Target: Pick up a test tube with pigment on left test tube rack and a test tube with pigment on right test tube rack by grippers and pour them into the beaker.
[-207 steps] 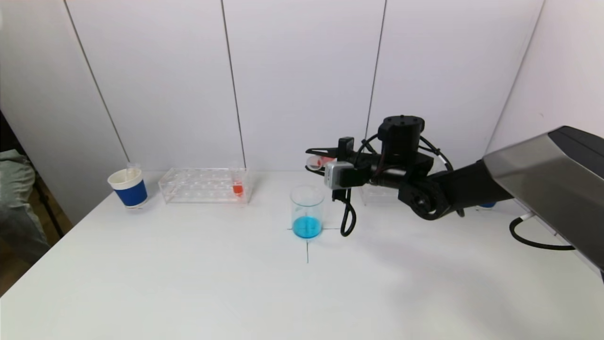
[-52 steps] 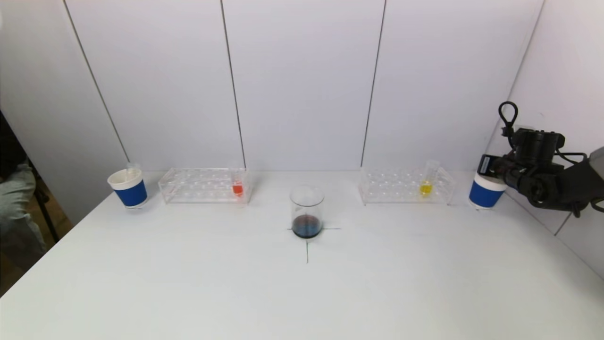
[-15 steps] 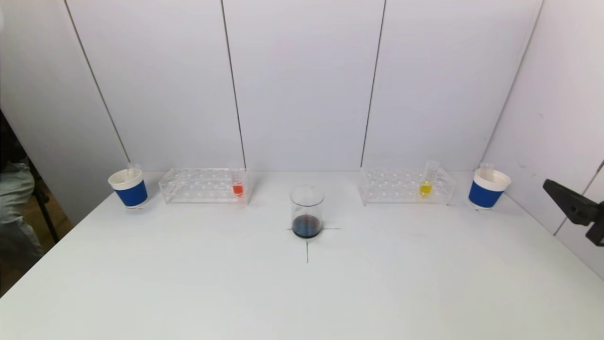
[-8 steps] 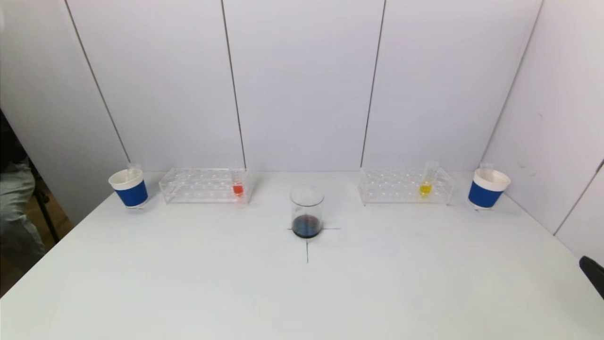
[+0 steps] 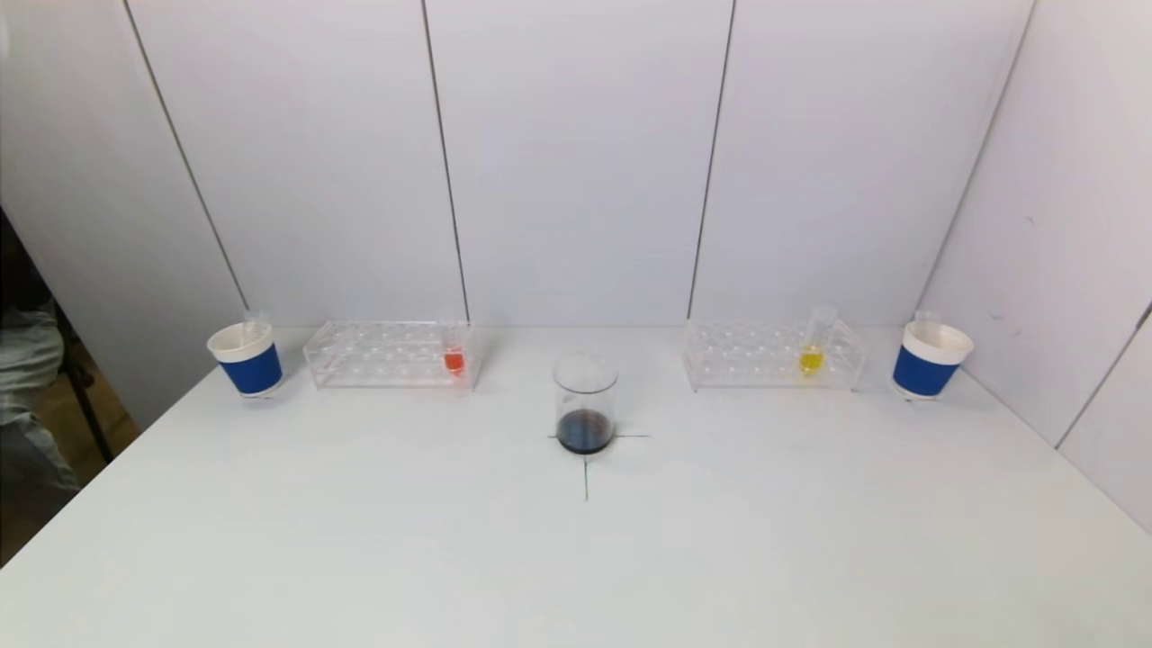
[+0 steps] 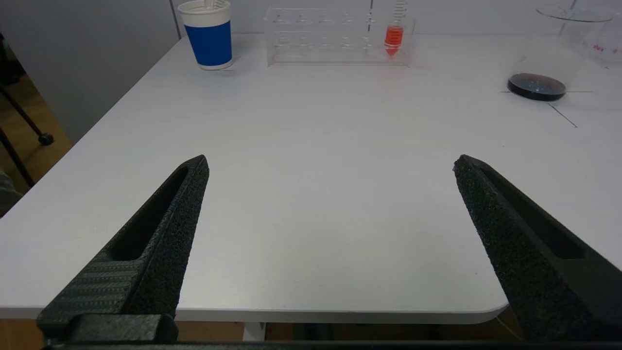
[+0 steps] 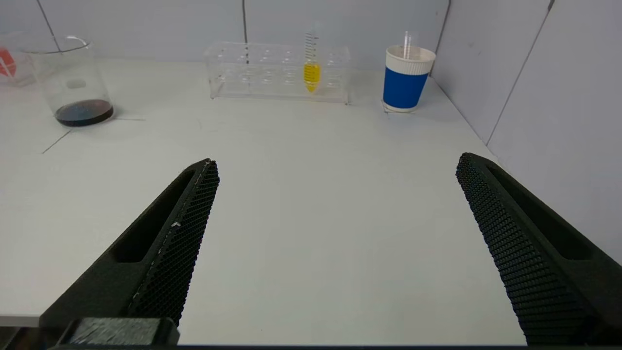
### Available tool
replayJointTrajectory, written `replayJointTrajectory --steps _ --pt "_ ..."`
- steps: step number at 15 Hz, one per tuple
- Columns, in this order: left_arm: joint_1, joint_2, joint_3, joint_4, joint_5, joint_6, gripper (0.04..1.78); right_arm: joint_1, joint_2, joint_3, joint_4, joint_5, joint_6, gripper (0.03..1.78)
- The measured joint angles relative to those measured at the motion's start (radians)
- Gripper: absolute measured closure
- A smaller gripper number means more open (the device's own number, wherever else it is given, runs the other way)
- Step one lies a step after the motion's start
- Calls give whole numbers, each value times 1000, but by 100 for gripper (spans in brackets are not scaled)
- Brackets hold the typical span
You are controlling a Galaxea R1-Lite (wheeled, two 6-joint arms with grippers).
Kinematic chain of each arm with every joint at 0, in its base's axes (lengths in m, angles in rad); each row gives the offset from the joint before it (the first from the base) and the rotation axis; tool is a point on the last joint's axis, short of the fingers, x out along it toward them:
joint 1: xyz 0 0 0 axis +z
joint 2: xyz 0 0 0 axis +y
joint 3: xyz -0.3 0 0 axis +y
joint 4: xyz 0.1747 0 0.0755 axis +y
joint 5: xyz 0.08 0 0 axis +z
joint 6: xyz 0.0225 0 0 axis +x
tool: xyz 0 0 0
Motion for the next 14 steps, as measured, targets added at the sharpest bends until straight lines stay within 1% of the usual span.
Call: replayJointTrajectory --steps 2,3,7,12,14 --pt "0 0 0 0 0 0 6 3 -67 13 82 -5 -14 4" --pt "0 0 0 0 0 0 6 3 -84 14 101 -8 -15 4" --pt "0 0 0 0 0 0 6 5 -113 16 103 -2 5 4" --pt "0 0 0 0 0 0 6 5 -116 16 104 -9 45 4" --pt "0 0 0 0 0 0 6 5 -116 16 103 -10 53 4"
